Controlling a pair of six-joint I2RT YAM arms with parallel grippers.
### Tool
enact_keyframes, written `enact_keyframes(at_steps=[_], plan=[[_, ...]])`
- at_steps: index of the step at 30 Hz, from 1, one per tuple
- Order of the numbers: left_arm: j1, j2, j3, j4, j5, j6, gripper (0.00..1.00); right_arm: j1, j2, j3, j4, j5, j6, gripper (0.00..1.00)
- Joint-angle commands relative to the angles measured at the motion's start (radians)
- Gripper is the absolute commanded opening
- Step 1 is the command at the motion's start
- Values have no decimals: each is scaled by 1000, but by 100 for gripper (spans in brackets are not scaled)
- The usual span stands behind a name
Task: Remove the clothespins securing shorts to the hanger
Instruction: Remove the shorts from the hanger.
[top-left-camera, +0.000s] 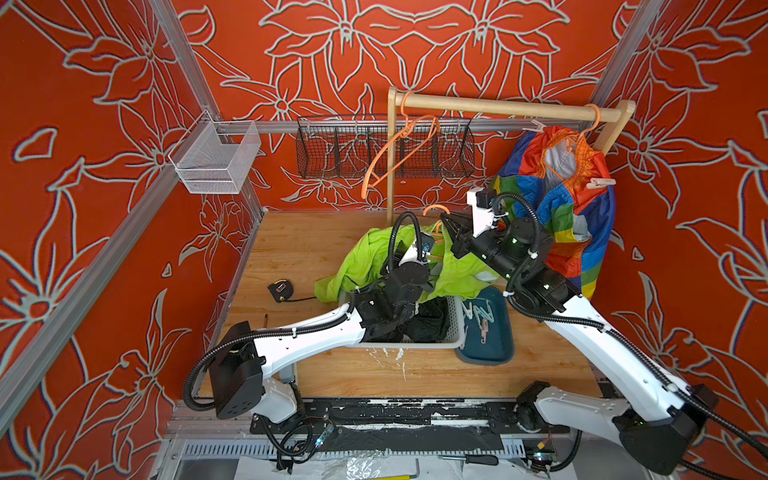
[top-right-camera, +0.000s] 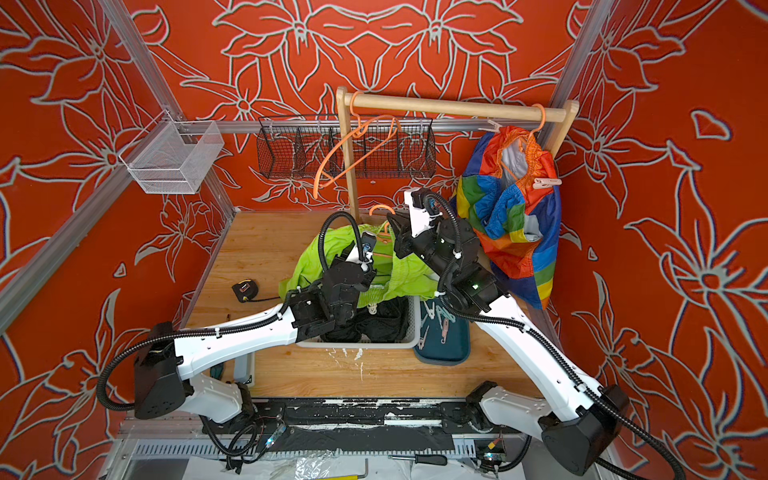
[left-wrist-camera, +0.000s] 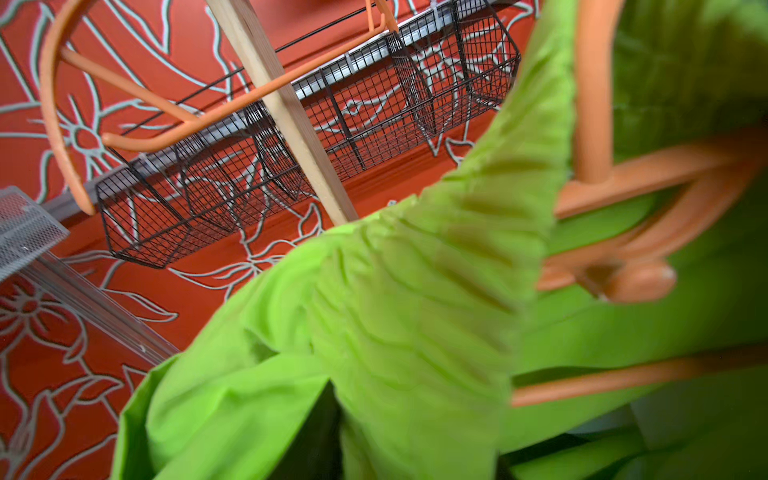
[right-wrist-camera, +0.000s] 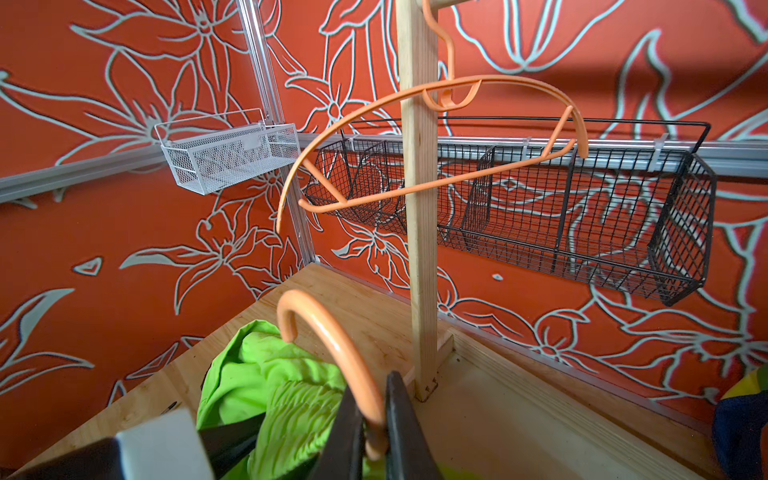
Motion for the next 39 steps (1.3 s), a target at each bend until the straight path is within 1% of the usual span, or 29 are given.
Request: enact_keyframes(at_steps=[1, 4, 10, 13, 17, 21, 24, 31, 35, 39], plan=[[23, -48, 15, -23, -2, -41, 0, 5, -31, -3, 39, -15, 2, 0], [37, -81, 1, -45, 23, -59, 0, 4, -34, -7, 27, -9, -5, 0], [82, -158, 6, -146, 177, -65, 0, 3, -67, -42, -26, -14, -39, 0], [118, -199, 13, -204, 221, -69, 0, 2, -110, -75, -49, -1, -51, 0], [194, -256, -23, -237, 268, -90, 0, -15, -185, -117, -85, 18, -61, 0], [303, -327, -73, -262, 345, -150, 0, -48, -237, -145, -113, 9, -42, 0], [374, -361, -99, -268, 380, -165, 0, -54, -270, -165, -125, 12, -26, 0], [474, -368, -111, -288, 453, -177, 0, -67, -307, -176, -161, 25, -23, 0], [494, -356, -136, -282, 475, -191, 0, -93, -326, -179, -154, 38, -7, 0], [505, -353, -185, -270, 497, -215, 0, -137, -322, -146, -165, 46, -4, 0]])
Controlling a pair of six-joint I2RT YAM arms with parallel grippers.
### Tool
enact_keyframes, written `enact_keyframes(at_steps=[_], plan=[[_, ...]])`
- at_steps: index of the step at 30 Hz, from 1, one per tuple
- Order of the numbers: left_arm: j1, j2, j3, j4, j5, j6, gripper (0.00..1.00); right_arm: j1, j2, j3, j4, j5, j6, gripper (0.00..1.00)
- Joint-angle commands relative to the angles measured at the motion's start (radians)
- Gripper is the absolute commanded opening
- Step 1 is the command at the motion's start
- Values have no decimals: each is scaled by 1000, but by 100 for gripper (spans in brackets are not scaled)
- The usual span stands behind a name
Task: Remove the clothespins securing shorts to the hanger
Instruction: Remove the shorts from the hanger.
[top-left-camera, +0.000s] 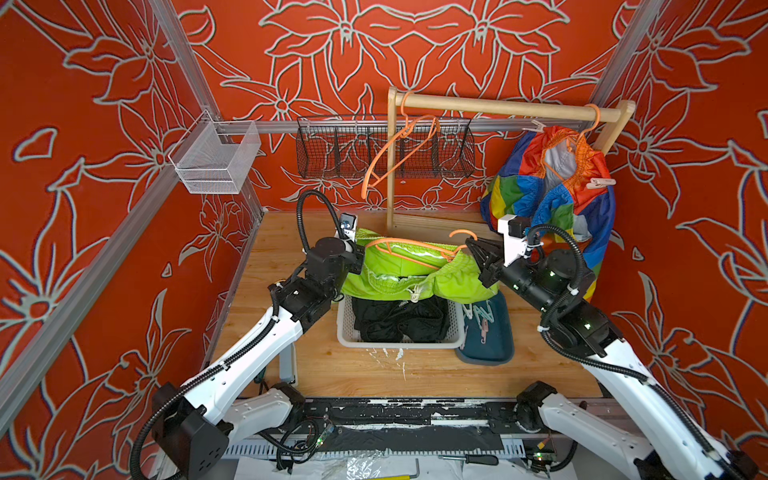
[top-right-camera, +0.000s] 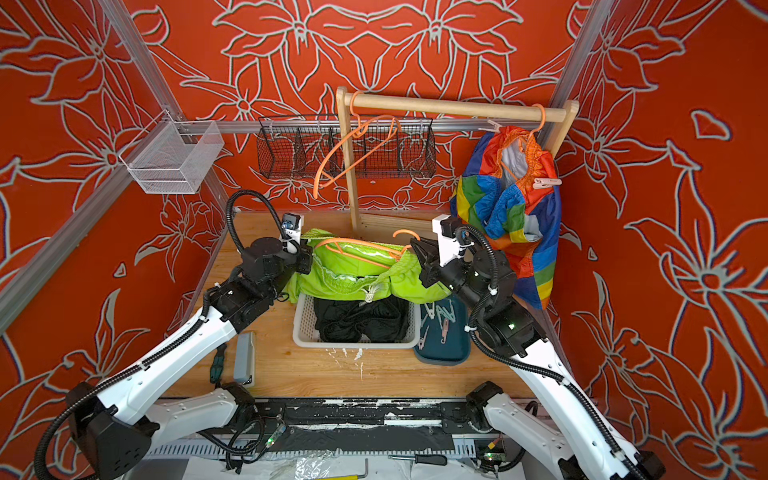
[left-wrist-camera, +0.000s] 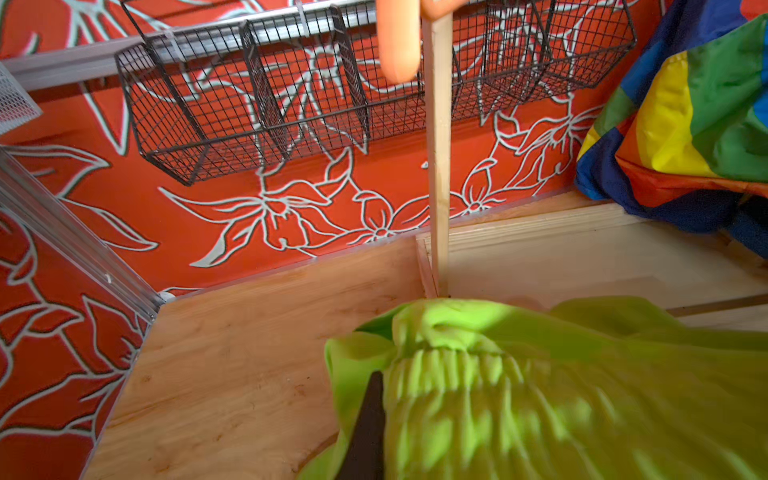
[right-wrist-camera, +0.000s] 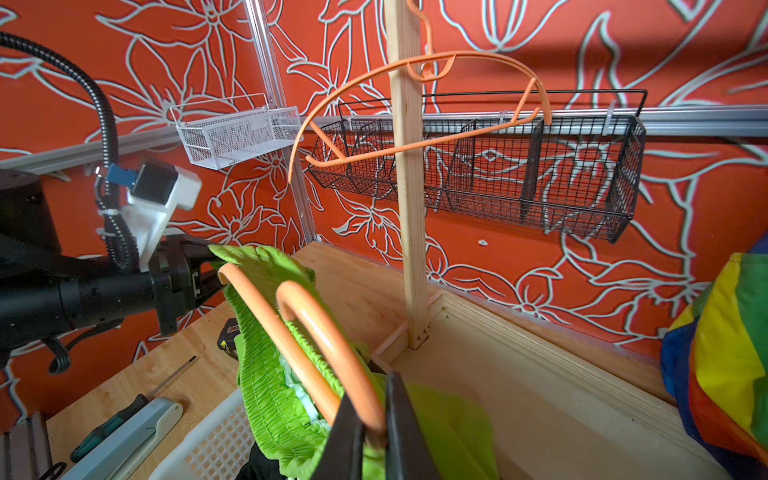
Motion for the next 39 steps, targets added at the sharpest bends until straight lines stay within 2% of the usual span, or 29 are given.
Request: enact_keyframes(at_steps=[1, 5, 11, 17, 20, 22, 24, 33, 39], plan=[[42, -4, -41, 8, -51, -49, 0, -62, -14, 41, -11, 102, -8, 0], [43, -4, -89, 6, -24, -93, 0, -121, 15, 88, 10, 61, 40, 0], [13, -82, -147, -7, 9, -152, 0, -136, 84, 156, 63, 52, 82, 0], [-181, -127, -100, -62, -103, -102, 0, -137, 193, 190, 186, 43, 148, 0], [-275, -105, -57, -66, -138, -98, 0, -138, 260, 197, 268, 16, 204, 0], [-306, -77, -32, -57, -145, -98, 0, -135, 300, 198, 327, -18, 255, 0], [-314, -45, -18, -34, -139, -97, 0, -120, 323, 201, 370, -26, 287, 0], [-326, 112, 46, 80, -95, -86, 0, 13, 407, 279, 369, 30, 250, 0], [-370, 129, 55, 87, -110, -82, 0, 91, 520, 427, 342, 43, 211, 0]])
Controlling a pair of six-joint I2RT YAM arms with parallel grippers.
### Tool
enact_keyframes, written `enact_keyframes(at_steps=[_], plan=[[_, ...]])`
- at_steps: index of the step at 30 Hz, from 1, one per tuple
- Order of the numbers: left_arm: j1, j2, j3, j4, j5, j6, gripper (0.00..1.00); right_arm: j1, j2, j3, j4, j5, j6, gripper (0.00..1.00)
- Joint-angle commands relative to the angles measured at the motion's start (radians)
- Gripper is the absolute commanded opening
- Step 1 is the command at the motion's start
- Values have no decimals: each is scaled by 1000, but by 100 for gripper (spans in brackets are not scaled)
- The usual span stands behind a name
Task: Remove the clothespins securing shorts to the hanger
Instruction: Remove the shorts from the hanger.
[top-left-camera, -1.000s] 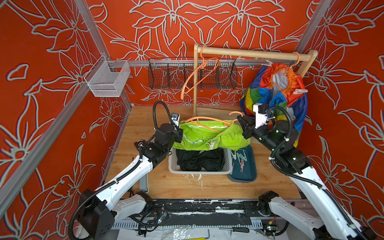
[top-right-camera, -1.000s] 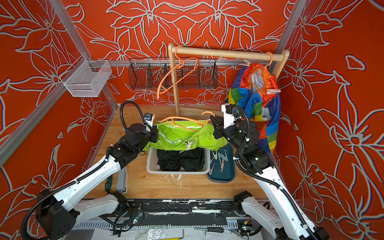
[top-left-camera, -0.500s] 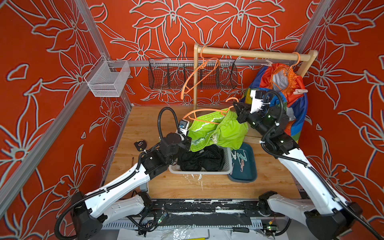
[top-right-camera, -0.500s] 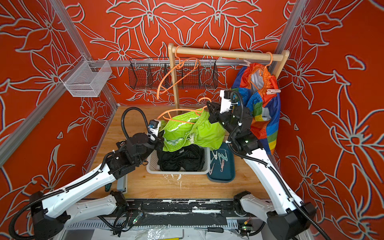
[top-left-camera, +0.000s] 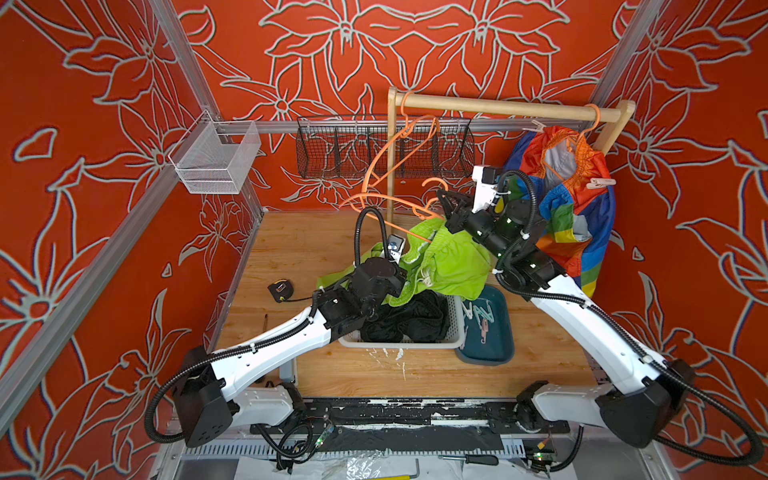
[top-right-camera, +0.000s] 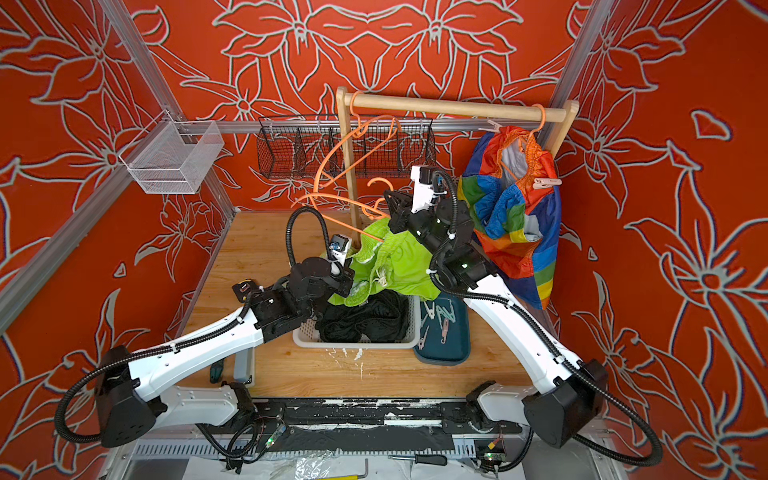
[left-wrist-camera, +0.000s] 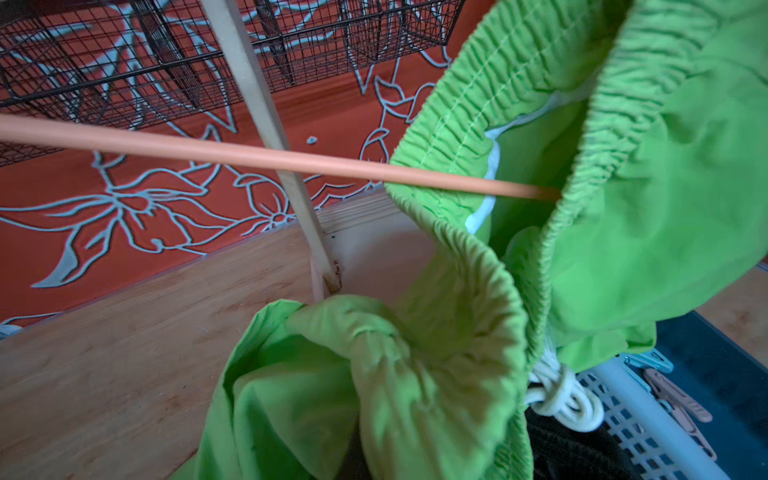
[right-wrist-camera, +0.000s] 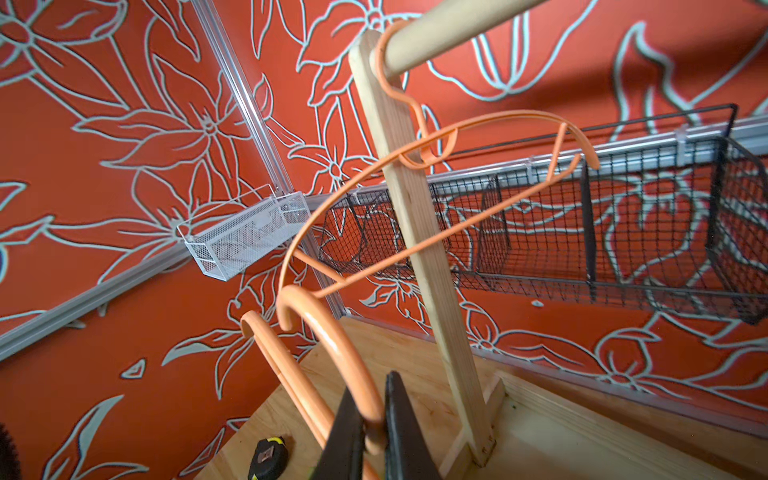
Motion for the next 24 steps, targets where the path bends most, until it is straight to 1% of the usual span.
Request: enact_keyframes(at_steps=[1, 5, 12, 15, 18, 24], plan=[[-30, -24, 1, 48, -13, 0, 0, 30, 53, 111, 41, 20, -22, 0], [-42, -85, -83, 34, -47, -41, 0, 35, 128, 236, 26, -1, -22, 0], [-42, -238, -301, 11, -109, -128, 0, 34, 216, 482, -48, -17, -48, 0], [-42, -270, -363, 31, -121, -150, 0, 35, 243, 544, -44, -32, -23, 0], [-42, -270, -367, 31, -139, -151, 0, 42, 260, 564, -29, -30, -7, 0], [-42, -270, -379, 30, -178, -112, 0, 41, 272, 616, -52, -43, -29, 0]])
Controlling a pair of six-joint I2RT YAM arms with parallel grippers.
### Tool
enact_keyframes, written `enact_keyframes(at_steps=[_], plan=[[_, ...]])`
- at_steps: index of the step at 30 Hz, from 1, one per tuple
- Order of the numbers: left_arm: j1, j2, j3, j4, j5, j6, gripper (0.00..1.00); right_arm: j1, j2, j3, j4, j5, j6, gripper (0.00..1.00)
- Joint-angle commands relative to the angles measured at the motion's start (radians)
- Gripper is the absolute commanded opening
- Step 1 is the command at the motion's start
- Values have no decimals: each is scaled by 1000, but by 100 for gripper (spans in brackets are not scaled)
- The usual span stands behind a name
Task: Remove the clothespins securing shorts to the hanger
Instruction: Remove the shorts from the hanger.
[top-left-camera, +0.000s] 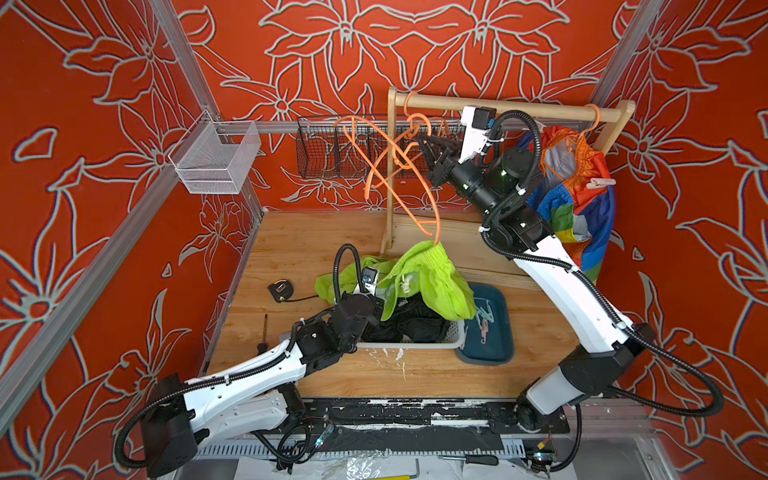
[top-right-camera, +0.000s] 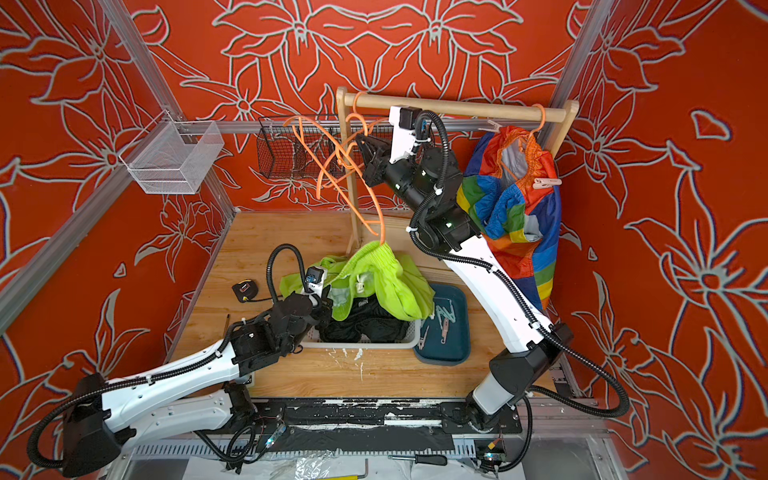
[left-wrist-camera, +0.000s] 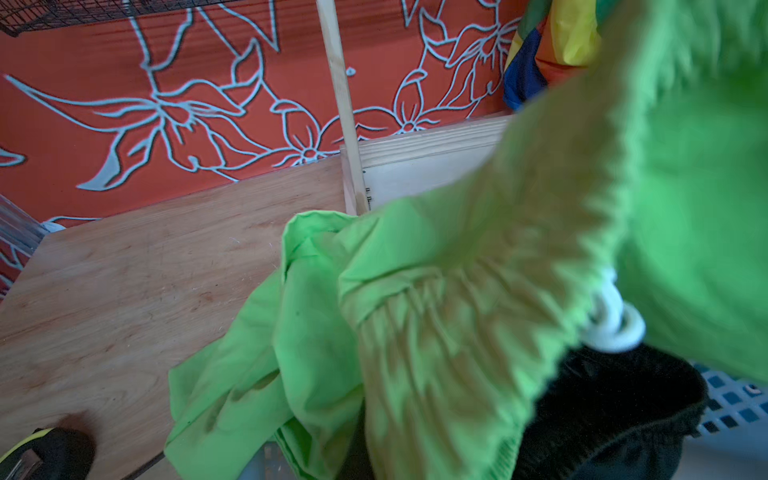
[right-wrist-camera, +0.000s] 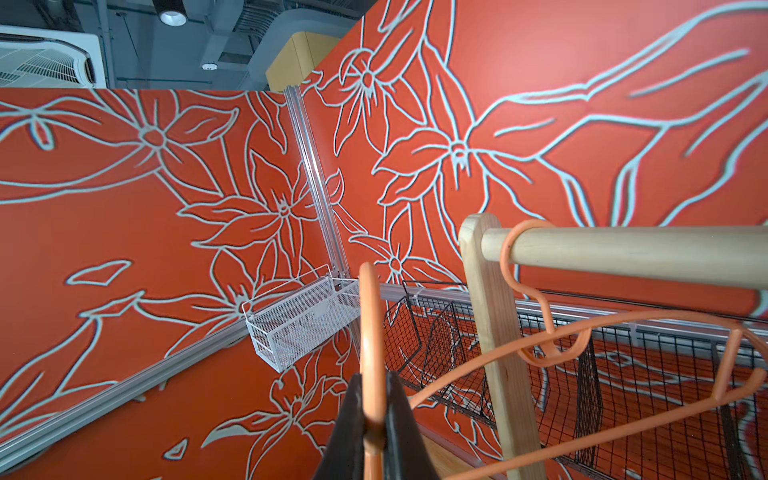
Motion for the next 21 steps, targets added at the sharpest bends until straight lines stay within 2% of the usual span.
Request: enact_keyframes(at_steps=[1, 8, 12, 17, 18, 21], plan=[[-4, -7, -19, 10, -54, 5, 0, -1, 4, 66, 29, -16, -13, 0], [42, -53, -18, -10, -62, 14, 0, -2, 8, 157, -59, -60, -38, 0], [117, -56, 17, -61, -32, 10, 0, -1, -73, 98, -136, -46, -90, 0], [211, -61, 45, -96, 21, 2, 0, -4, -225, -14, -272, 29, -188, 0], [222, -57, 53, -104, 21, 2, 5, -8, -254, -38, -303, 47, -202, 0], [238, -47, 74, -115, 11, 5, 62, -22, -342, -121, -360, 72, -226, 0]])
